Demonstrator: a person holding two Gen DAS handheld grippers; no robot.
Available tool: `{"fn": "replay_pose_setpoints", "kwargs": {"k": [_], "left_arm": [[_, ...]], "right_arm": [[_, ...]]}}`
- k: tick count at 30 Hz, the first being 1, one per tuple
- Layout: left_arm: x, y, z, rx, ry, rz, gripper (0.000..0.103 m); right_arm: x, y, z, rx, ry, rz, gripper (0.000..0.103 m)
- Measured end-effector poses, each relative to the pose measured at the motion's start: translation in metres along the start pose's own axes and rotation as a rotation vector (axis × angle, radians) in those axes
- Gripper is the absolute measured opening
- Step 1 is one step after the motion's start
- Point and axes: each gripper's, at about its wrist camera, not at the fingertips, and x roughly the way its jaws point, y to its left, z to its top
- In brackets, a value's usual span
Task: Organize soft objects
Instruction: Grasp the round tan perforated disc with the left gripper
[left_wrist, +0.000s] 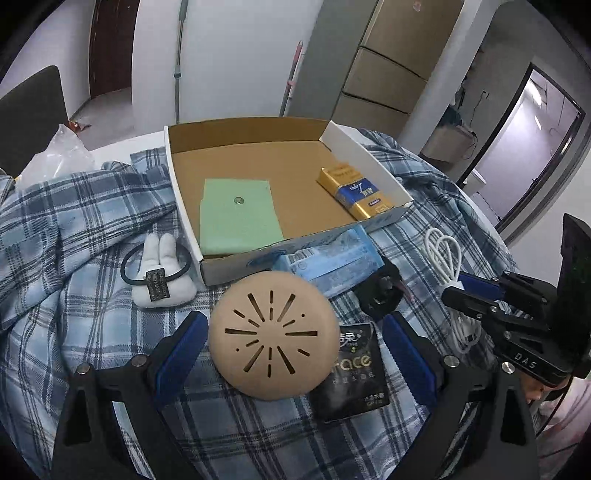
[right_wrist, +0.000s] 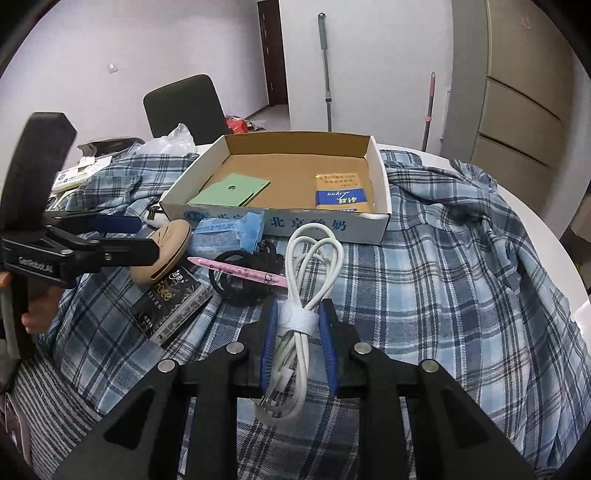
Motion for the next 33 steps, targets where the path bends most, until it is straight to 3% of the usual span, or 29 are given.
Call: {"fn": "replay_pose_setpoints", "kwargs": {"k": [15, 16, 17, 23, 33], "left_arm": [[0.023, 0.011, -0.011, 0.013, 0.038, -0.017, 0.097], [0.023, 0.010, -0.011, 0.018, 0.035, -0.009, 0.092], [0.023, 0.010, -0.011, 0.024, 0.024, 0.016, 0.083], [0.017, 0.005, -0.013, 0.060, -0.011, 0.062, 0.079], [-0.022, -0.024, -0.016, 0.153, -0.135, 0.068, 0.079]], "right_arm": [[0.008, 0.003, -0.002, -0.016, 0.045, 0.020, 0.022], [0.008, 0.002, -0.002, -0.017, 0.048, 0.021, 0.022], [0.009, 0.003, -0.002, -0.018, 0.052, 0.022, 0.022], [0.013, 0.004, -0.003, -0.026, 0.069, 0.023, 0.022], [0.005, 0.004, -0.002, -0.023, 0.033, 0.022, 0.022]]}}
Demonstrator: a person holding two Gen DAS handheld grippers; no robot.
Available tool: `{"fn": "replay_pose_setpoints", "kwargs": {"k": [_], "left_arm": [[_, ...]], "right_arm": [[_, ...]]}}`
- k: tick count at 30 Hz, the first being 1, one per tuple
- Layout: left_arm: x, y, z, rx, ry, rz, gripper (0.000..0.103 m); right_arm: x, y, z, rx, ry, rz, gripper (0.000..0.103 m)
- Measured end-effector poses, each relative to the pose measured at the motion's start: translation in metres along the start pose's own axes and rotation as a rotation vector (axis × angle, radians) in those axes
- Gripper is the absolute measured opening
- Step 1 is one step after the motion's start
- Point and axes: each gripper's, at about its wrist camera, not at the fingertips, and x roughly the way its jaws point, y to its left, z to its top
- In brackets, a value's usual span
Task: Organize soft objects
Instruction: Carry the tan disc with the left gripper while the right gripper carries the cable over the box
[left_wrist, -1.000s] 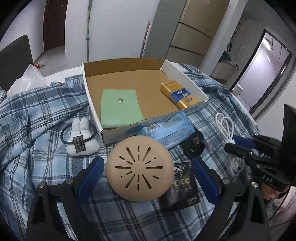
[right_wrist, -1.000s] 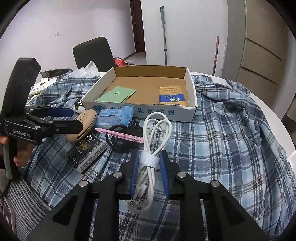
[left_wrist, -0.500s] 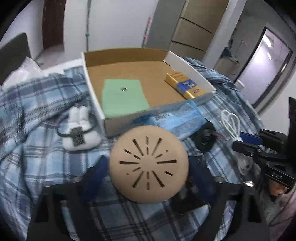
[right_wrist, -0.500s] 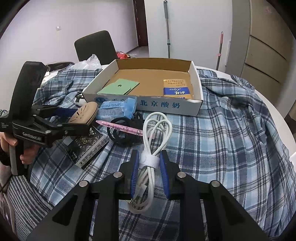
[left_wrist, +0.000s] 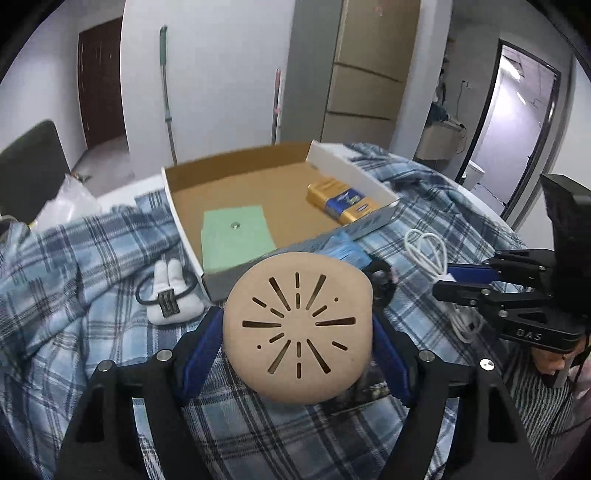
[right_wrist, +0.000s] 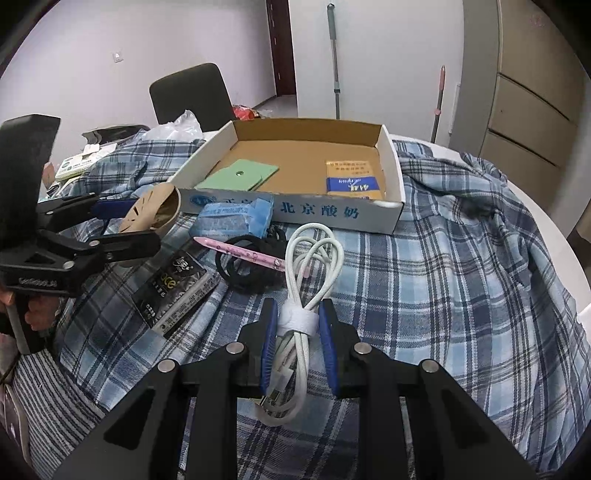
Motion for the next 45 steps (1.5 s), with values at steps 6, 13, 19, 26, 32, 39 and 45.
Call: {"fn": "replay_pose_setpoints", "kwargs": {"k": [6, 13, 19, 26, 32, 39, 45], "left_arm": [[-0.027, -0.017, 0.005, 0.033, -0.096, 0.042, 0.079], [-0.063, -0.035, 0.021, 0.007, -0.203, 0.091, 0.079], [-0.093, -0.045, 0.040, -0.008, -0.277, 0.151, 0.079], [-0.111, -0.044, 0.080, -0.058, -0.378, 0.253, 0.079], [-0.100, -0.025, 0.107, -0.146, -0.436, 0.284, 0.079], [-0.079, 0.007, 0.111, -0.204, -0.436, 0.283, 0.079], [-0.041, 0.026, 0.101, -0.194, -0.376, 0.245, 0.080]], "right_arm": [[-0.017, 0.004, 0.002, -0.012, -0.096, 0.013, 0.022], [-0.046, 0.013, 0.007, -0.037, -0.229, -0.039, 0.022], [-0.072, 0.019, 0.030, -0.041, -0.277, -0.039, 0.022], [-0.103, 0.025, 0.086, -0.070, -0.415, -0.102, 0.022], [-0.095, 0.021, 0.137, -0.044, -0.482, -0.137, 0.022], [-0.051, 0.009, 0.153, 0.018, -0.446, -0.098, 0.022], [-0.010, 0.004, 0.142, 0.013, -0.378, -0.067, 0.022]]}}
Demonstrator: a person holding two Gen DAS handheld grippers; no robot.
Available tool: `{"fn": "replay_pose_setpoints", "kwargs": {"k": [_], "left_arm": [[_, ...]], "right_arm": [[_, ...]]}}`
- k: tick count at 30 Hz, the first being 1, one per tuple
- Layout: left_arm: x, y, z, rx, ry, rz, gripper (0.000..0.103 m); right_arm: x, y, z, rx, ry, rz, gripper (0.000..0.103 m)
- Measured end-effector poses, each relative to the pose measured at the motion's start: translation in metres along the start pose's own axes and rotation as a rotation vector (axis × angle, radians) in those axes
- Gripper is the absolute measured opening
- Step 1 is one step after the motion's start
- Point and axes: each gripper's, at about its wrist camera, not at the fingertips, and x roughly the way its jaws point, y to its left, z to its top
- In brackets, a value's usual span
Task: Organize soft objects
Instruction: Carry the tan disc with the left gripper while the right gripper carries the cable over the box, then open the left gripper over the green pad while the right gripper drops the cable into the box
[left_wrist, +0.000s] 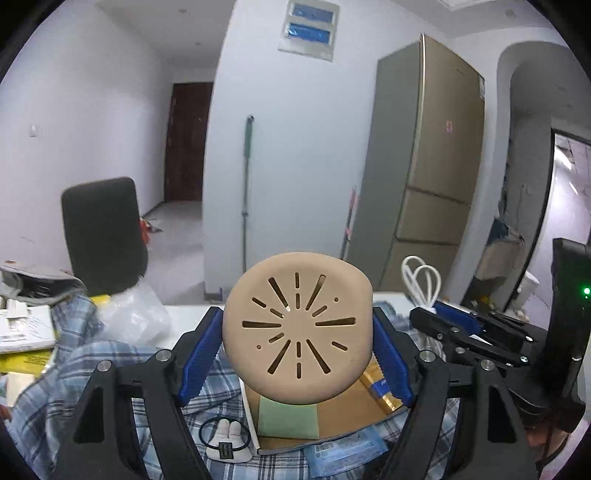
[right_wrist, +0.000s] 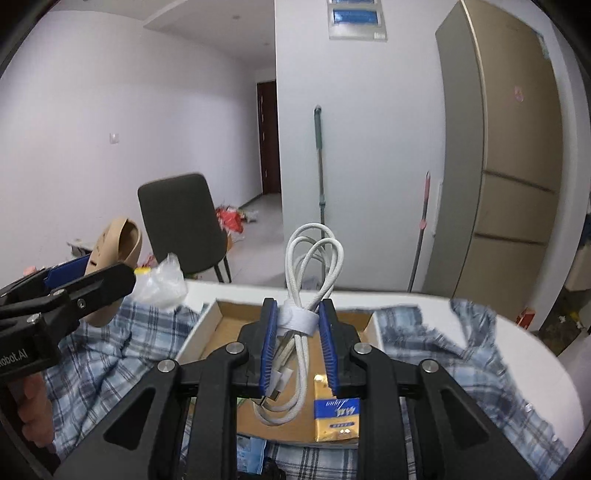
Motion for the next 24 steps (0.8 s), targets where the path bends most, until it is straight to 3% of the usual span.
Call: {"fn": "replay_pose_setpoints", "kwargs": {"k": [6, 14, 24], "left_arm": [[0.042, 0.001, -0.025, 0.018, 0.127, -0.011, 0.080], [0.077, 0.005, -0.048, -0.004, 0.249, -0.019, 0.081], [0.084, -0.002, -0.062, 0.032, 0.278, -0.013, 0.082]], "right_arm": [[0.038, -0.004, -0.027, 0.012, 0.119, 0.064, 0.022], [0.071, -0.020, -0.052, 0.046, 0.207, 0.068, 0.022], [0.076, -0.015, -0.056, 0.008, 0.211, 0.066, 0.022]]}}
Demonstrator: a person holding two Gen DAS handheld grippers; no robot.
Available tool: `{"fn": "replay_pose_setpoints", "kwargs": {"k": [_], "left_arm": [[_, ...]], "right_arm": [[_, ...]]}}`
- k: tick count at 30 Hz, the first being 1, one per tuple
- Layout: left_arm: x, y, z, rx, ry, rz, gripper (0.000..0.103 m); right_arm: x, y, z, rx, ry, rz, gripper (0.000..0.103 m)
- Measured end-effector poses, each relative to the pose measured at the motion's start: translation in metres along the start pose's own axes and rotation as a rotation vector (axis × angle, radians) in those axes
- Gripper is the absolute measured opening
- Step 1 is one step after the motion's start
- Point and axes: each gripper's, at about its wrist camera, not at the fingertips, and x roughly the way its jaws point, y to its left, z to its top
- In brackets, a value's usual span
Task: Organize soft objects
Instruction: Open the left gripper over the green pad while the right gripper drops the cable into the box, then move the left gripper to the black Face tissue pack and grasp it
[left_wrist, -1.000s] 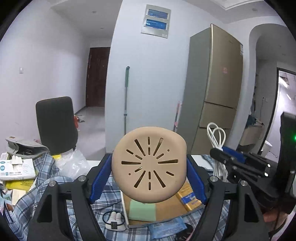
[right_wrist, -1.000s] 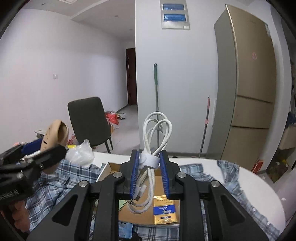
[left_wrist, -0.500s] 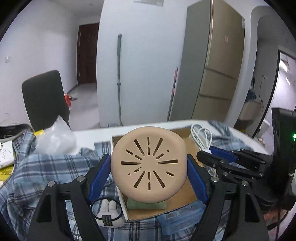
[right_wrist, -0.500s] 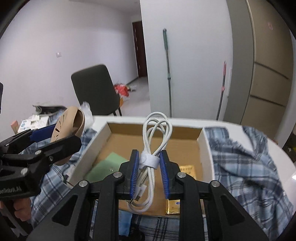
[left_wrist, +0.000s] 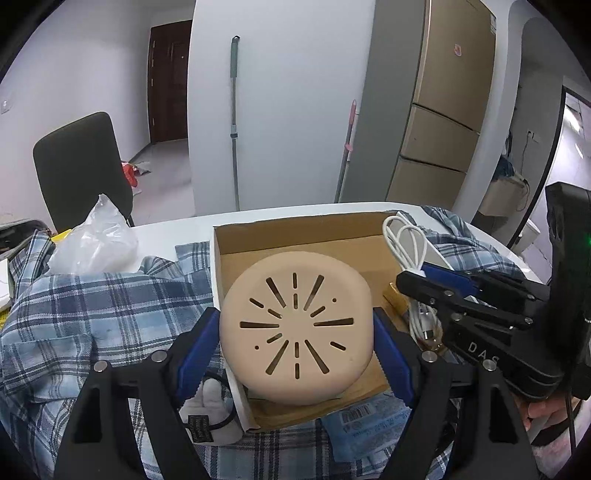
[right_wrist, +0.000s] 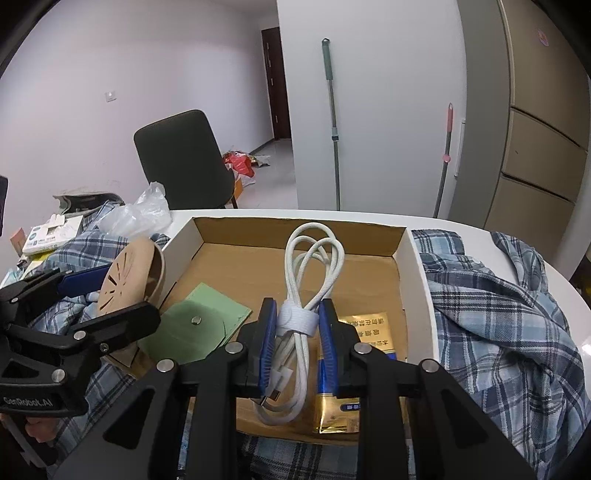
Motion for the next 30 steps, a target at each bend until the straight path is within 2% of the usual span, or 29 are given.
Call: {"fn": "replay_pose_setpoints", "kwargs": {"k": [3, 4, 5, 6, 7, 13, 19, 24, 30], "left_arm": [[-0.003, 0.001, 0.000, -0.010, -0.013, 0.012, 0.084], [-0.004, 0.002, 0.000, -0.014, -0.016, 0.013, 0.085], [-0.004, 0.002, 0.000, -0.018, -0.018, 0.013, 0.085], [-0.004, 0.003, 0.000, -0.020, -0.020, 0.013, 0.085], [-0.005, 0.003, 0.001, -0.020, -0.022, 0.015, 0.085], [-0.015, -0.002, 0.003, 0.015, -0.085, 0.053, 0.091], [-0.028, 0.000, 0.009, -0.011, -0.105, 0.040, 0.091], [-0.067, -0.016, 0.014, 0.038, -0.162, 0.030, 0.091], [-0.122, -0.034, 0.002, 0.086, -0.205, 0.038, 0.091]], "right_arm": [[0.004, 0.001, 0.000, -0.004, 0.006, 0.002, 0.025], [0.004, 0.001, -0.001, -0.001, 0.012, 0.002, 0.033], [0.005, 0.000, -0.001, 0.004, 0.016, 0.002, 0.052], [0.005, -0.001, -0.001, 0.015, 0.015, -0.001, 0.059], [0.003, -0.003, -0.001, 0.026, 0.001, -0.009, 0.060], [-0.005, -0.009, 0.004, 0.047, -0.030, -0.023, 0.060], [-0.015, -0.010, 0.010, 0.040, -0.052, -0.044, 0.060], [-0.055, -0.008, 0.023, 0.018, -0.126, -0.060, 0.060], [-0.114, 0.001, 0.023, -0.037, -0.200, -0.067, 0.060]]}}
